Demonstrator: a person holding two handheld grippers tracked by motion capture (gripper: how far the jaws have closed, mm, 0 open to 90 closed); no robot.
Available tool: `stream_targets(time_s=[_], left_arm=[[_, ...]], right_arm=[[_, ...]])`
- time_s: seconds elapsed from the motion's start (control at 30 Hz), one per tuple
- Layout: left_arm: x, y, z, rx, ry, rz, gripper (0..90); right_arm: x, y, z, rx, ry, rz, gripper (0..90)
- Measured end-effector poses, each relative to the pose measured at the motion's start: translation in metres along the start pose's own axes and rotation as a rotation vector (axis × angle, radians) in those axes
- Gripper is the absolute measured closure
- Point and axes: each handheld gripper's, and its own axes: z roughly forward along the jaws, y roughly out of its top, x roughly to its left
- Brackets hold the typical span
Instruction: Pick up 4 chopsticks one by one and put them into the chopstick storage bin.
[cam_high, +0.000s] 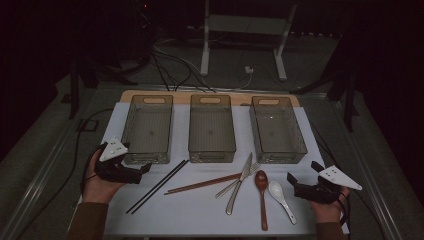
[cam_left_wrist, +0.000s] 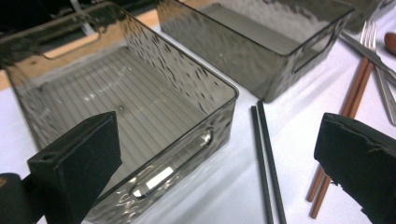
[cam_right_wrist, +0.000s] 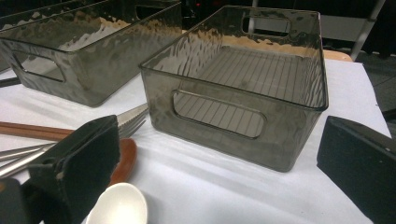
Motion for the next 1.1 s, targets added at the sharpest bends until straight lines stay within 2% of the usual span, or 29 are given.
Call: stream_targets(time_s=[0.57, 0.83, 1.1], left_arm=[[-0.011, 0.005, 0.023, 0.150, -0.093, 0.080, 2.1], [-0.019, 0.006, 0.035, 0.217, -0.135, 0.119, 6.0], [-0.022, 0.007, 0.045, 0.270, -0.174, 0.131, 7.8]], right_arm=[[0.000, 0.000, 0.001, 0.004, 0.001, 0.000, 0.0], [-0.001, 0.000, 0.001, 0.001, 0.000, 0.000, 0.0], [-0.001, 0.000, 0.002, 0.003, 0.002, -0.001, 0.0]])
